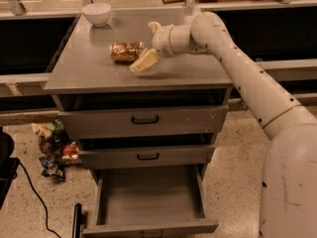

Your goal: Pick orange can from bottom drawer and place on counter

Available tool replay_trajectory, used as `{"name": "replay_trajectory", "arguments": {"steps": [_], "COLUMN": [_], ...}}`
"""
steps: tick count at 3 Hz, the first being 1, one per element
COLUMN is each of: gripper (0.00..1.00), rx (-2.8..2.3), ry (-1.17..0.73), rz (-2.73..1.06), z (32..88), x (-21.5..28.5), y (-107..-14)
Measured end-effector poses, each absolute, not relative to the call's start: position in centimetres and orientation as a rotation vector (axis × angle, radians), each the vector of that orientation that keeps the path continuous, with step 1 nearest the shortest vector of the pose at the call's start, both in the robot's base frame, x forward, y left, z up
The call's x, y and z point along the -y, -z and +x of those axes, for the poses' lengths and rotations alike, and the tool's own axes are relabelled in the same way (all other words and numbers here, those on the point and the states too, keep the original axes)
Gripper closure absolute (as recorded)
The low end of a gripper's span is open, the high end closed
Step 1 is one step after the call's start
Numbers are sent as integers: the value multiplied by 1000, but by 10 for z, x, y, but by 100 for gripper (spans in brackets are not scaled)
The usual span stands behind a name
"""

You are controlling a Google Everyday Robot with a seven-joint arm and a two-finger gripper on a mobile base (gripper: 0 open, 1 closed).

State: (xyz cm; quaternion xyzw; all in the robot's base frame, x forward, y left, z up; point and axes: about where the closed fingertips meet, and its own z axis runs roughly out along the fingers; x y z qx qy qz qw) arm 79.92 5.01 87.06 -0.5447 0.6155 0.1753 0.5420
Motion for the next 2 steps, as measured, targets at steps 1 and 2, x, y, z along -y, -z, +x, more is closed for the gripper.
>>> {"name": "replay_trajectory", "arguments": {"steps": [1,2], "gripper": [0,0], "rx": [-1439,-1406], "ry": [-332,-226], "rz": [-1241,-1148], "z": [787,769], "x": [-28,0], "y": [-890,-904]}}
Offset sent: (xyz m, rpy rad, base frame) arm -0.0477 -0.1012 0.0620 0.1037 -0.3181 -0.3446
